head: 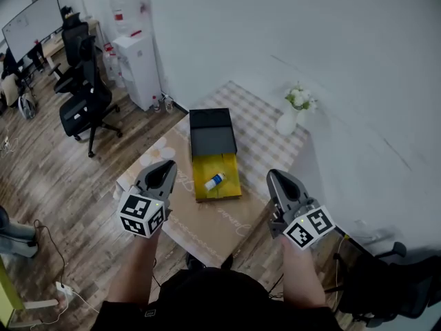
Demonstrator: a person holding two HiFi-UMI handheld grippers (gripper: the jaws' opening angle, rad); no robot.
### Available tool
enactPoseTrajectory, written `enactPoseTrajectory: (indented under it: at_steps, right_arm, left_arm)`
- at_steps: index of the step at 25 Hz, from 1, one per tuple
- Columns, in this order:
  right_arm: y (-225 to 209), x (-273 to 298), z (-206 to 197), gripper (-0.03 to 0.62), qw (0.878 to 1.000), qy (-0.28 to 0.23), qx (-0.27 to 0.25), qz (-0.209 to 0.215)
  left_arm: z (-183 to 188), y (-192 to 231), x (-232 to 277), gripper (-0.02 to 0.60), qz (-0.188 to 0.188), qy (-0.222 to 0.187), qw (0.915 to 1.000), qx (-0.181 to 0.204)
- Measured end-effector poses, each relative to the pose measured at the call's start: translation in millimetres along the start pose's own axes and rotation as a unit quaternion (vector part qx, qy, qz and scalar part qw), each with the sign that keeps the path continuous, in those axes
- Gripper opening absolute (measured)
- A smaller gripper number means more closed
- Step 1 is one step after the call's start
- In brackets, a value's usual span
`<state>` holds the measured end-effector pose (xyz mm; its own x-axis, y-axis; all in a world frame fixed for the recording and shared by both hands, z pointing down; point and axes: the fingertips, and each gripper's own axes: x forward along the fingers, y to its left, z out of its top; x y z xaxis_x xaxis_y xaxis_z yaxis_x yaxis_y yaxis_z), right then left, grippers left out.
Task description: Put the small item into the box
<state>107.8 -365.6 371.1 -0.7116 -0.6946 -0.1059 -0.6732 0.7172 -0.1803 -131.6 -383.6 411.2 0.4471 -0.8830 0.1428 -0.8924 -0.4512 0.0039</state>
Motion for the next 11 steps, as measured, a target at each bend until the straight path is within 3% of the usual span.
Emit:
enactPoseTrajectory:
  at_steps: [11]
  right_arm:
    - [-2.7,1.9,-5.2,0.035,1.000,0.008,-0.009,-0.001]
  left_arm:
    - [3.2,-10.3,3.1,0.026,-0.007,0.000,1.0000,0.005]
